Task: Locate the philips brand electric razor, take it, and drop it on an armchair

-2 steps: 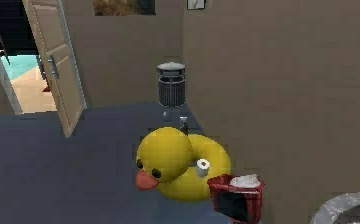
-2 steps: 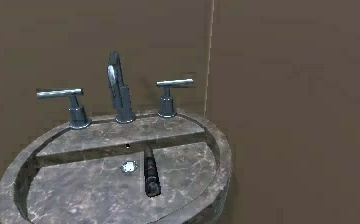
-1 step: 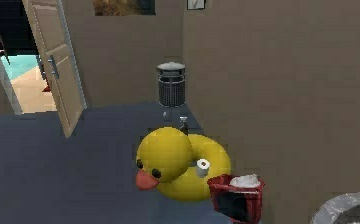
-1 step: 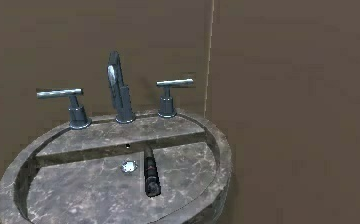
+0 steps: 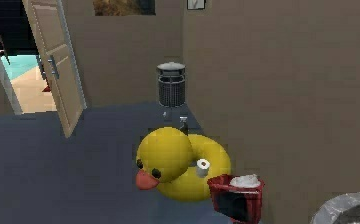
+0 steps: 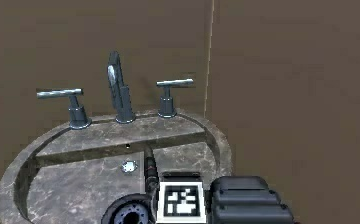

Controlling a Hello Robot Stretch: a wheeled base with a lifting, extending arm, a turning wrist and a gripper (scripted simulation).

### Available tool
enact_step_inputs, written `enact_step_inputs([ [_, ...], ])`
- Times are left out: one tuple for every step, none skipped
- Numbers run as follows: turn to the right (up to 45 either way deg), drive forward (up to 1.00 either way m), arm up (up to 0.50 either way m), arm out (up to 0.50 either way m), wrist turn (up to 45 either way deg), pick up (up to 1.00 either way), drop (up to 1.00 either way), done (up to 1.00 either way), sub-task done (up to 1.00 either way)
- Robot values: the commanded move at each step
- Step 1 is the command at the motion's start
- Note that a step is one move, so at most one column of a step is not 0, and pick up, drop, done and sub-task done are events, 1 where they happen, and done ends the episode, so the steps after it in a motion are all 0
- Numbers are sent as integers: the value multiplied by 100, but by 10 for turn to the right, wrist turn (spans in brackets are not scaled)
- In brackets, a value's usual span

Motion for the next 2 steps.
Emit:
enact_step_inputs([
  [0, 0, 0, 12, 0, 0, 0, 0, 0],
  [0, 0, 0, 0, 450, 0, 0, 0, 0],
])
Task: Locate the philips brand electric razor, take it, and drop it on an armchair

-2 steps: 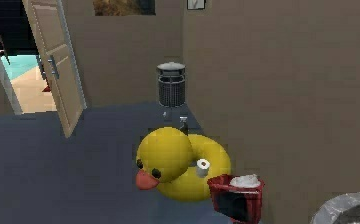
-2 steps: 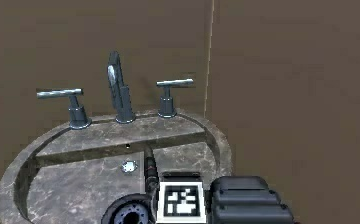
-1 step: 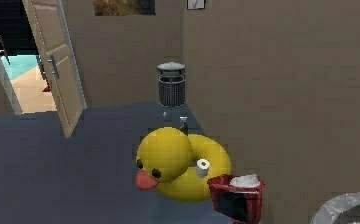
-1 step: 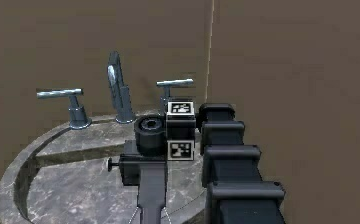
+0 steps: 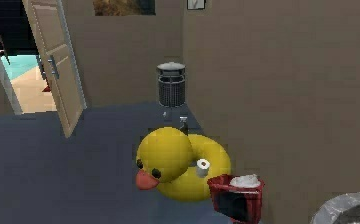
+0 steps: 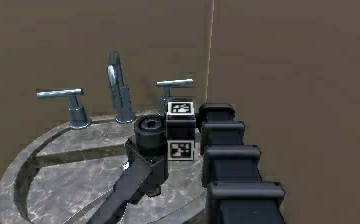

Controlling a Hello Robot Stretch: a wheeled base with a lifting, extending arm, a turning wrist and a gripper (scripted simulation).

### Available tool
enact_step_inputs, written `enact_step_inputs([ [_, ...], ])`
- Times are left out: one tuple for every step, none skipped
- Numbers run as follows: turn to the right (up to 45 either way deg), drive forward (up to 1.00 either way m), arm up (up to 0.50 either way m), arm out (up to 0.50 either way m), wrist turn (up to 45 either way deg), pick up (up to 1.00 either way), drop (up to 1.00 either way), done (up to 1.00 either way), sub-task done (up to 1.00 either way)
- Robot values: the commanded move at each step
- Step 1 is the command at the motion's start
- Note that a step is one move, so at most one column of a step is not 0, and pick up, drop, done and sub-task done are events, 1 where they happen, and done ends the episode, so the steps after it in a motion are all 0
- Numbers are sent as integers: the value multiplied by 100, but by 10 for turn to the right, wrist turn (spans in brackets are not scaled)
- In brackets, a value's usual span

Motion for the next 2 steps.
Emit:
enact_step_inputs([
  [0, 0, 0, 0, 450, 0, 0, 0, 0],
  [0, 0, 0, 0, 450, 0, 0, 0, 0],
])
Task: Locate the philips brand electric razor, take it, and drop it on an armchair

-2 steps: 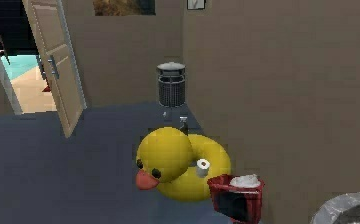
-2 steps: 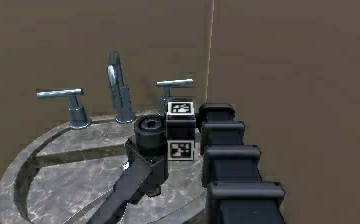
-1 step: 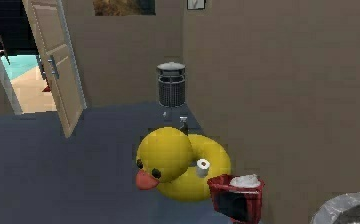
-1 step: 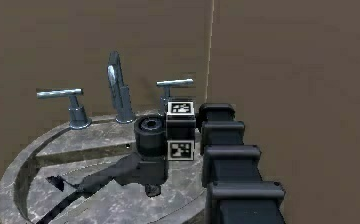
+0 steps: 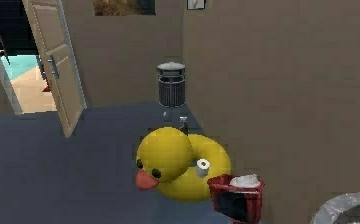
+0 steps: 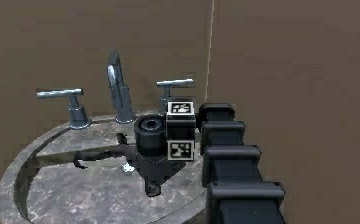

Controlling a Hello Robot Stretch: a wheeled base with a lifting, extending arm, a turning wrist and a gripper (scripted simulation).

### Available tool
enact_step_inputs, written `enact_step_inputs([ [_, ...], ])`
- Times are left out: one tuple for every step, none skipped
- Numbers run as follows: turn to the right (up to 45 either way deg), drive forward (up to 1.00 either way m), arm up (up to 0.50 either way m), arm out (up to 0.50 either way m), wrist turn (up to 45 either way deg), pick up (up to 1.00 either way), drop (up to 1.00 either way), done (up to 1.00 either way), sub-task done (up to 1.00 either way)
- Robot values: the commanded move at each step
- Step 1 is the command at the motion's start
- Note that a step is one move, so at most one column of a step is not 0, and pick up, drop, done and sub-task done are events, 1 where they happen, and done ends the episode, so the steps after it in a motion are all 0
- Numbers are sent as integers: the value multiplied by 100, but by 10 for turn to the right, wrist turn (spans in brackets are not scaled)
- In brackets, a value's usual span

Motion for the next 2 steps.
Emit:
enact_step_inputs([
  [0, 0, 0, 0, 270, 0, 0, 0, 0],
  [0, 0, -20, 0, 0, 0, 0, 0, 0],
])
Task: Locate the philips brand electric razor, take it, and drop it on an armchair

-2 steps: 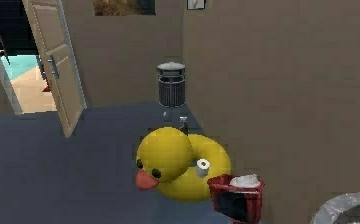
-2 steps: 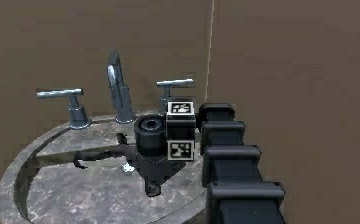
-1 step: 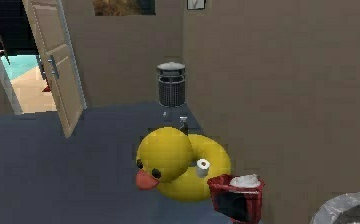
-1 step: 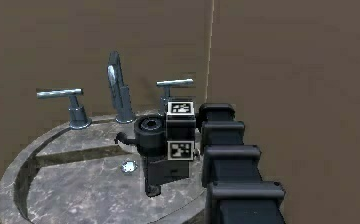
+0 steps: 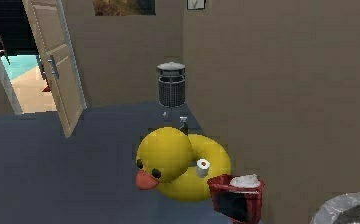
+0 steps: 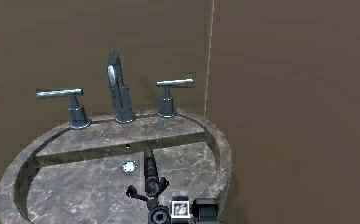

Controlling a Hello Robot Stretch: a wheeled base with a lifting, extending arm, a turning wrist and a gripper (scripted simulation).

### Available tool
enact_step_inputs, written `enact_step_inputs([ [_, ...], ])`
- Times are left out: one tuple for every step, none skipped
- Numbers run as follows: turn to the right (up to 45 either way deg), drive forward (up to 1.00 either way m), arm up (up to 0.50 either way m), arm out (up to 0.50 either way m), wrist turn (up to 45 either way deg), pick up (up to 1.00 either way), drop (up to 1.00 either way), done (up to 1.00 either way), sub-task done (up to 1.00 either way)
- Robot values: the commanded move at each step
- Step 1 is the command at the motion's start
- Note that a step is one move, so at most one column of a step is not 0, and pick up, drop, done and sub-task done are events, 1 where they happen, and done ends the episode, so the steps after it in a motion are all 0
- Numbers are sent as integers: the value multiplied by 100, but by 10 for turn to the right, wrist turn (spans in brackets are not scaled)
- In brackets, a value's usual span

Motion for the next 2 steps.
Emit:
enact_step_inputs([
  [0, 0, 0, 0, 0, 100, 0, 0, 0],
  [0, 0, 10, 0, 0, 0, 0, 0, 0],
])
